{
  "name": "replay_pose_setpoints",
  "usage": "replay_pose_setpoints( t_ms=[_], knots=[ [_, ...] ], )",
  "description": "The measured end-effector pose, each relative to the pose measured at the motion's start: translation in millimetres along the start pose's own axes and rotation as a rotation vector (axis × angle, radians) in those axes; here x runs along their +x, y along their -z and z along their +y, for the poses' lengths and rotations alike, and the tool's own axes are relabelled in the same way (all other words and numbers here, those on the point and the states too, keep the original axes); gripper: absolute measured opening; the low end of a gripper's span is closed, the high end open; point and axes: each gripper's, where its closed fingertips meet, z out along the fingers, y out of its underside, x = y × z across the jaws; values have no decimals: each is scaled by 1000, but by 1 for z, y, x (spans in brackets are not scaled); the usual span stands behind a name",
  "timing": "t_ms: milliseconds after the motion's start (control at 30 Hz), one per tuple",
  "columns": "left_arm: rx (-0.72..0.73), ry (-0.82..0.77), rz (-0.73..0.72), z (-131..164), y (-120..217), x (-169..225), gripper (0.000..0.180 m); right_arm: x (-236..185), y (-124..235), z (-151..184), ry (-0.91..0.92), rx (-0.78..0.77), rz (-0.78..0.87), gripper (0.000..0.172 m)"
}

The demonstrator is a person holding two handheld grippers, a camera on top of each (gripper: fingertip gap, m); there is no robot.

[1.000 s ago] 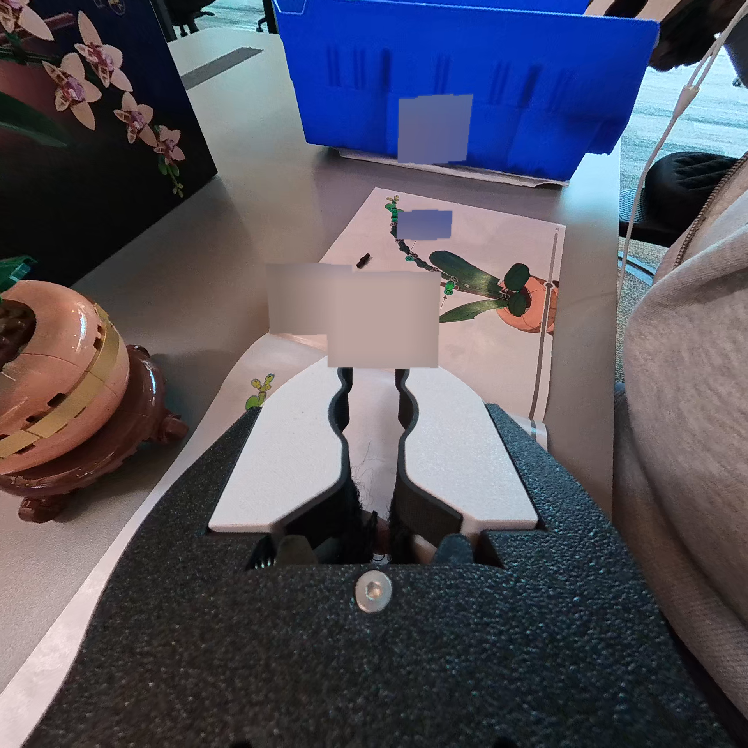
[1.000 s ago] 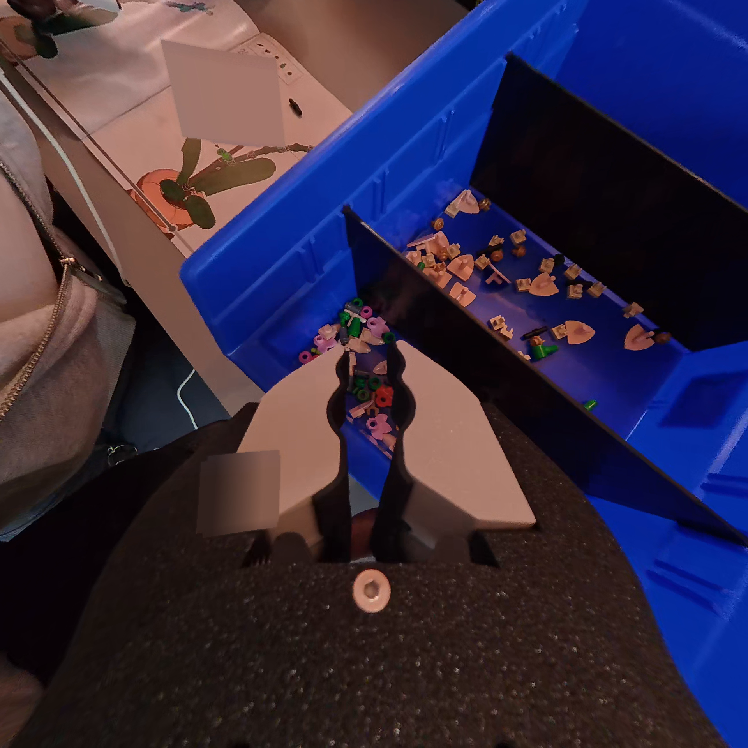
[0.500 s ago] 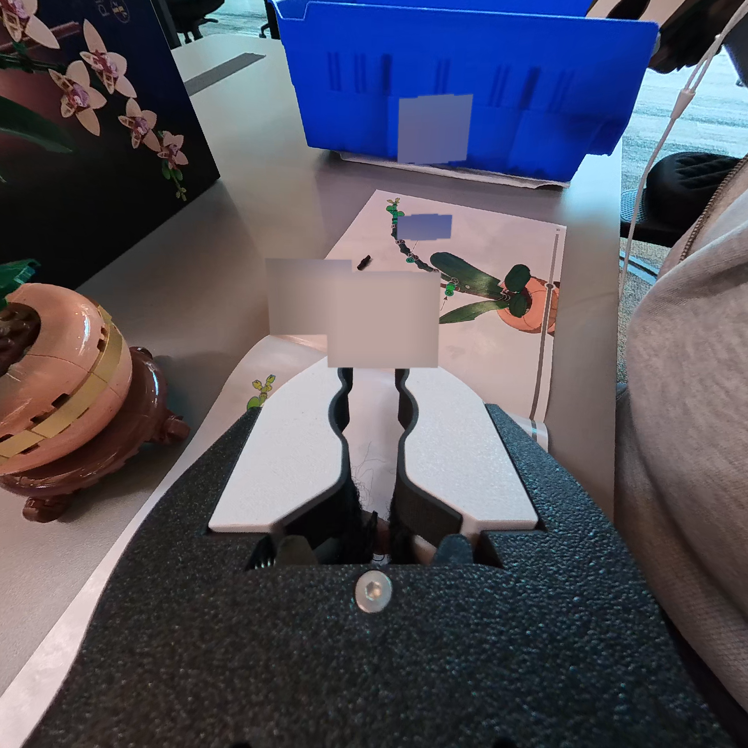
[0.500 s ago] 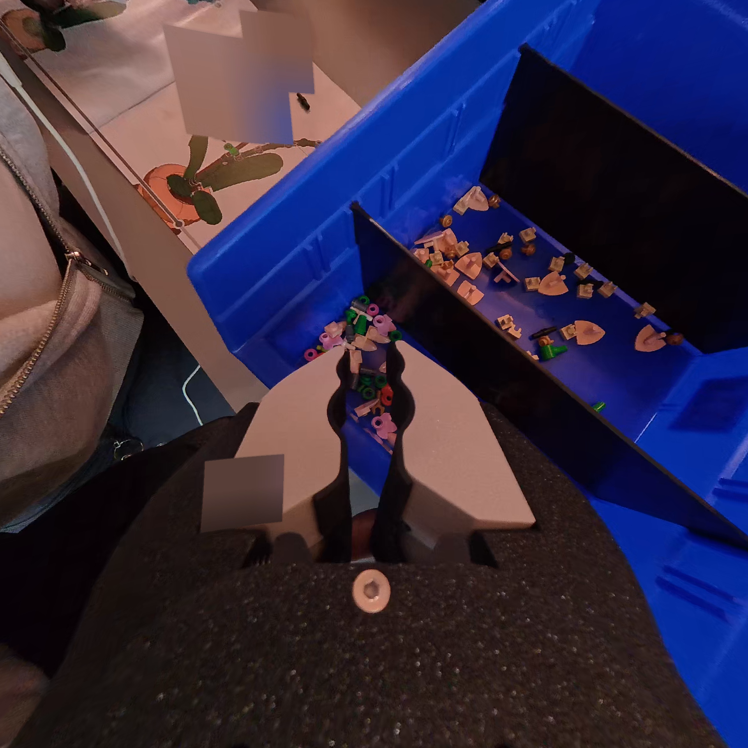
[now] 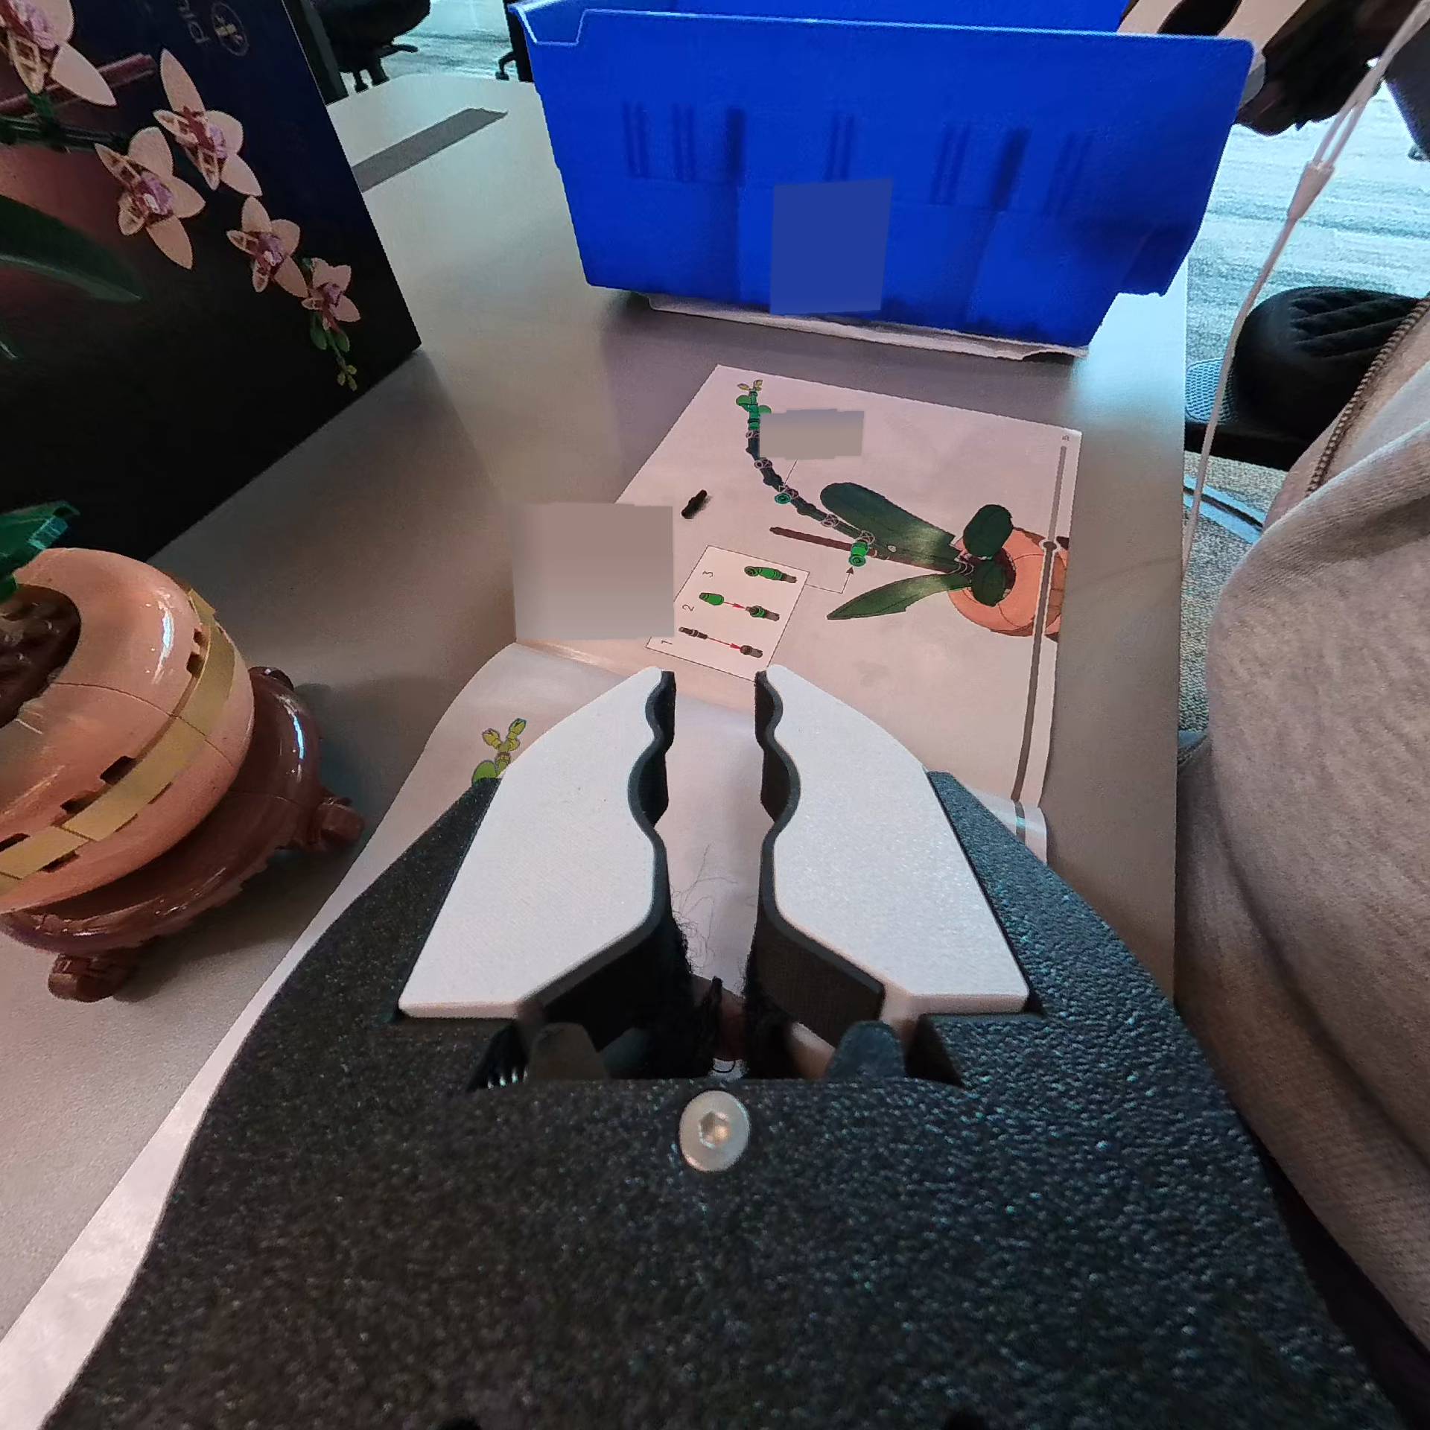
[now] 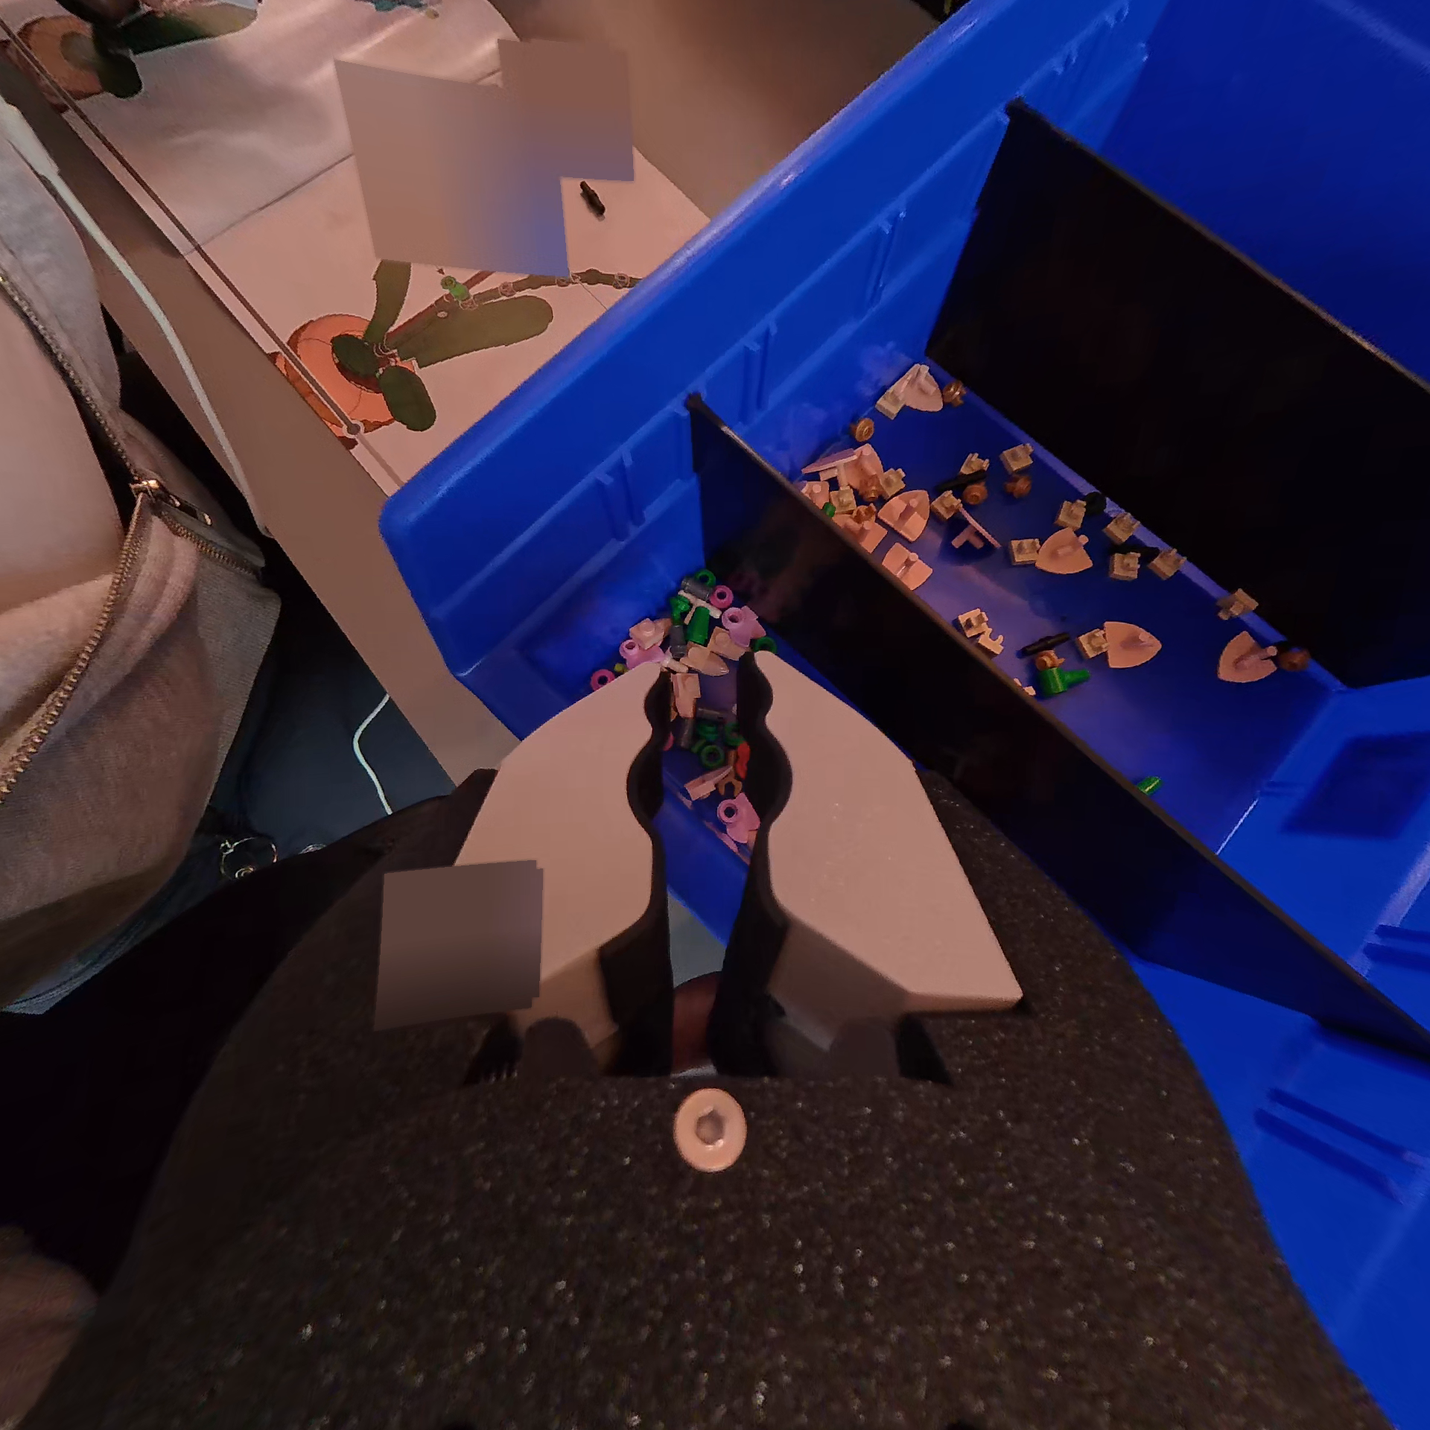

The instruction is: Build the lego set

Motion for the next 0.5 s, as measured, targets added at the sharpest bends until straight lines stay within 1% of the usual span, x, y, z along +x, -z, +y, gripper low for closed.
replay_pose_setpoints(
  t_ms=[500],
  knots=[
    [1,-3,-4,0,0,0,19,0,-2,-1,3,0,3,15]
  ],
)
